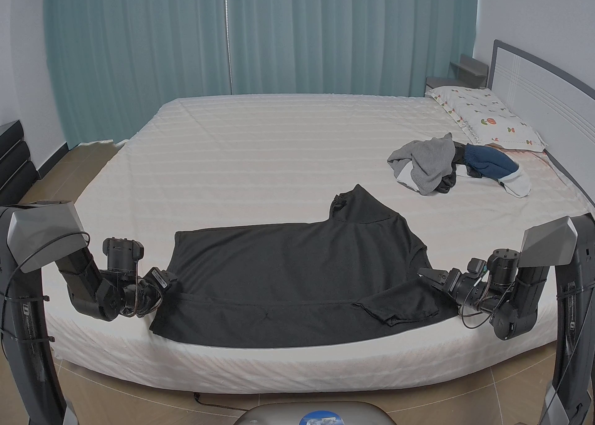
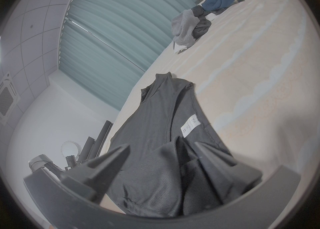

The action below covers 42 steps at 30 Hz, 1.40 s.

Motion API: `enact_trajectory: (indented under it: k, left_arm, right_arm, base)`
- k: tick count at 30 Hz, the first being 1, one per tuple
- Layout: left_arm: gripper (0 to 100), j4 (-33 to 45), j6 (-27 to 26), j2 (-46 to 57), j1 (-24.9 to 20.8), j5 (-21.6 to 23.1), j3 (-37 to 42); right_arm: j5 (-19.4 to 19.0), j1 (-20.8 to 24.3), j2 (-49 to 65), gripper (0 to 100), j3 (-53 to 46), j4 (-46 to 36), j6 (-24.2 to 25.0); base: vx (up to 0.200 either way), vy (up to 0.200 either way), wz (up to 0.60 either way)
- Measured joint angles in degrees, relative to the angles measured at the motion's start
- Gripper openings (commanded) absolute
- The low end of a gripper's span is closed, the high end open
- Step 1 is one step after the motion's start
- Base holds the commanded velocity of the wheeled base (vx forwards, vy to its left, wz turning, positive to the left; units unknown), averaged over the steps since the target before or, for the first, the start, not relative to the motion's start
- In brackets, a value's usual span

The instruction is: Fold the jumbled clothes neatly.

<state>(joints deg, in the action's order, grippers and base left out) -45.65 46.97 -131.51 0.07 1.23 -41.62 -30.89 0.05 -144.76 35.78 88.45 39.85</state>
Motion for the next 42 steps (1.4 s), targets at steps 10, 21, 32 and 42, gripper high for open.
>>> enact_trajectory:
  k: [10,21,32,42]
  left_arm:
    - [100,-2.5,3.4,3.0,3.1,3.7,1.9]
    - [100,-3.6,4.8,4.9,4.3,4.8,3.3]
    - [100,-3.6,4.8,5.0,4.3,4.9,3.2]
    - [100,-3.6,4.8,4.9,4.2,5.1,2.9]
  right_arm:
    - [0.2,-0.3,5.5,100,-3.3,0.5,8.4]
    - [0.8,-0.9,7.5,100,-4.5,0.5,9.7]
    - [0.8,-0.8,7.6,100,-4.8,0.5,9.7]
    - [1.4,-0.7,7.6,100,-5.0,0.5,9.7]
  base:
    - [0.020,0.000,0.00]
    - [0.036,0.000,0.00]
    - [0.145,0.000,0.00]
    - [0.020,0.000,0.00]
